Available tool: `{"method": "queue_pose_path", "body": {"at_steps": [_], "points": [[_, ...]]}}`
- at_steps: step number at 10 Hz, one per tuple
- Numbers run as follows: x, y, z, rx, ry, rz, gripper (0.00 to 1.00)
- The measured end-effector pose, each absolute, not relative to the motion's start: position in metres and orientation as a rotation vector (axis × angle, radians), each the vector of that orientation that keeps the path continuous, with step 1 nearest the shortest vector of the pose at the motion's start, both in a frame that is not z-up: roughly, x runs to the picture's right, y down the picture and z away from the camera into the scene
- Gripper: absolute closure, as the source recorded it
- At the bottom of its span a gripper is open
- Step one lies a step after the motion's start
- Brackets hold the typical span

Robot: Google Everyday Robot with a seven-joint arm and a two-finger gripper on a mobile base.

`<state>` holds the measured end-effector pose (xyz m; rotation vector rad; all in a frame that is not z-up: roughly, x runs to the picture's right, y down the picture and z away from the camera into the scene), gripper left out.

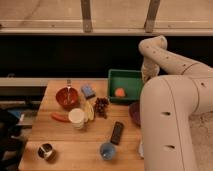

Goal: Wipe tray with brush

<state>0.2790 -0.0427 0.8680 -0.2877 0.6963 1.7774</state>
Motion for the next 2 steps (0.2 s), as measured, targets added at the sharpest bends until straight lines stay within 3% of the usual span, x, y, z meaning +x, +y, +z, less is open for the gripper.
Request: {"method": "queue_pose_path", "body": {"at_steps": [2], "points": [[0.253,-0.049,0.879,-0.28,0.621,1.756,1.0]]}}
